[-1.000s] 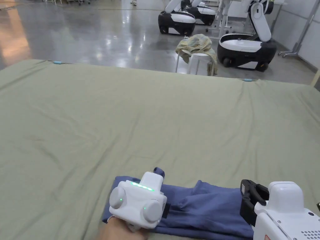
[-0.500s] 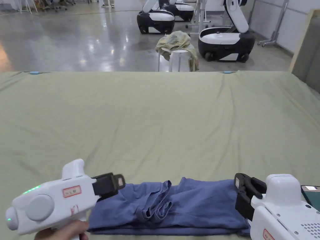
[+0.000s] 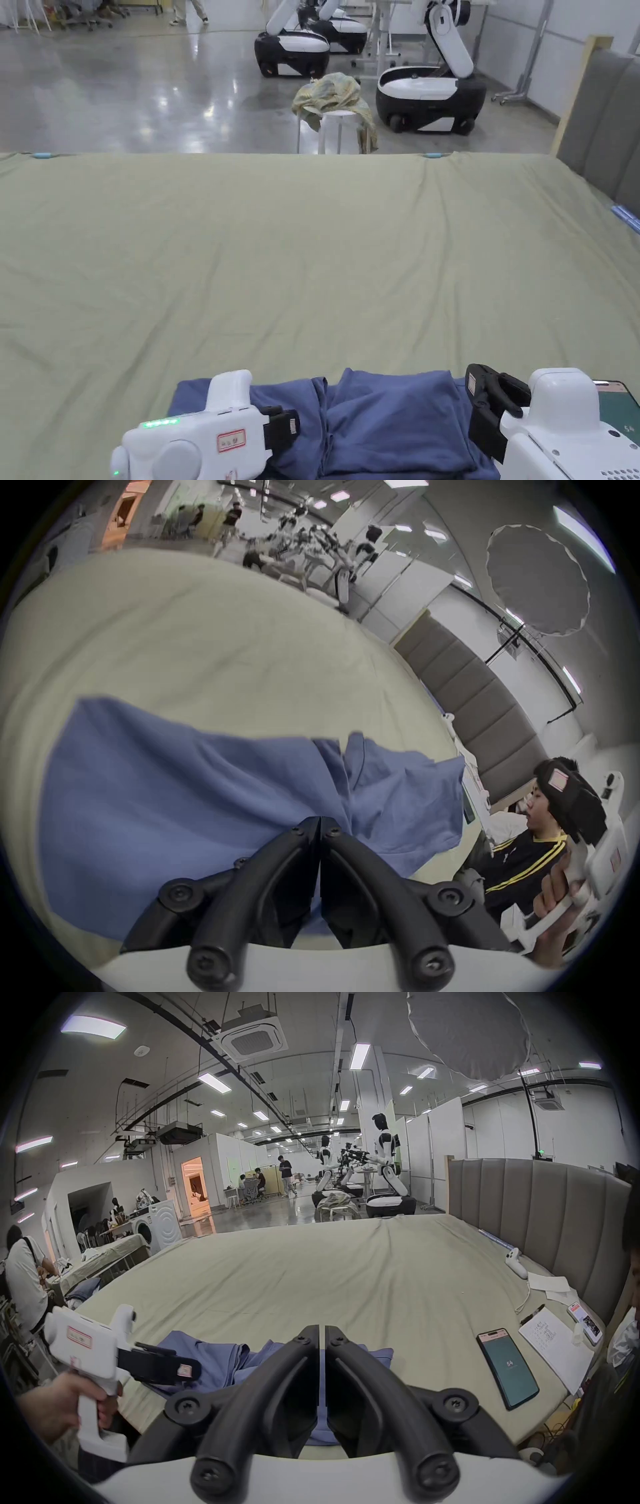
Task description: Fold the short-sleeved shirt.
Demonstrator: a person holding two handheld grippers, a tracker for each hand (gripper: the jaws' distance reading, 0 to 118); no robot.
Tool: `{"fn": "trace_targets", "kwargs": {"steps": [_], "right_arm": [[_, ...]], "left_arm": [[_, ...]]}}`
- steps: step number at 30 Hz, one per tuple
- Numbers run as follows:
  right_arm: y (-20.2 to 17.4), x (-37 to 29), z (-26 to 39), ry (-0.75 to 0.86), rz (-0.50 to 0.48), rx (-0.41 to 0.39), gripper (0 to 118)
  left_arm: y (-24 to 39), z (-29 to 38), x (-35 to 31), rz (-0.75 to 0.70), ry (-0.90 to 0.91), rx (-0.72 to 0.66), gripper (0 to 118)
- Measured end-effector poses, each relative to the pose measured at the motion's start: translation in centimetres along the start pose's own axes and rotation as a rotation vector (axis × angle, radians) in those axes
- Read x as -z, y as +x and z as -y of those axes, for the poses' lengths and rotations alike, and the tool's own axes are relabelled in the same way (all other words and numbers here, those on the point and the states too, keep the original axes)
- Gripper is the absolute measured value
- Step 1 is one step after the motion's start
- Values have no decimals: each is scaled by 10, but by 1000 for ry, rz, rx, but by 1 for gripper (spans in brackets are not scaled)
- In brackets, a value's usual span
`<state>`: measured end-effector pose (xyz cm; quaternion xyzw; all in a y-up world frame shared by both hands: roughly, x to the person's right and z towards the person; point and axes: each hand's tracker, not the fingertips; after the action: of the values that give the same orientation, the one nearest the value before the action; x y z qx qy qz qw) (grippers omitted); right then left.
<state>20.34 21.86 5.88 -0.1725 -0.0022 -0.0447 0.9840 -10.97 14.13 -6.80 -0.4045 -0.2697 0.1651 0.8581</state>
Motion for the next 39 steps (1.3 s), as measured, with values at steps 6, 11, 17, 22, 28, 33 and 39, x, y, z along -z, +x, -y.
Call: {"fn": "trace_targets", "kwargs": {"steps": [6, 11, 17, 22, 28, 33, 39], "right_arm": [[-15, 2, 0, 9, -76, 64, 5], [-29, 13, 5, -19, -95, 37, 5], [-48, 22, 6, -39, -123, 42, 5], [-52, 26, 6, -51, -107, 22, 5], [-46, 24, 3, -58, -76, 37, 5], [-44, 24, 2, -60, -72, 33, 5], [-46, 21, -1, -50, -80, 18, 5]], "left_arm": [[-50, -23, -71, 86, 132, -159, 102], [-135, -43, -117, 134, 95, -378, 102], [-208, -14, -94, 321, -76, -686, 102], [-189, 1, -42, 573, -58, -774, 101], [-168, -1, 8, 625, -81, -763, 75], [-167, 8, -2, 334, -98, -680, 12], [-147, -15, -63, 73, 63, -597, 12]]}}
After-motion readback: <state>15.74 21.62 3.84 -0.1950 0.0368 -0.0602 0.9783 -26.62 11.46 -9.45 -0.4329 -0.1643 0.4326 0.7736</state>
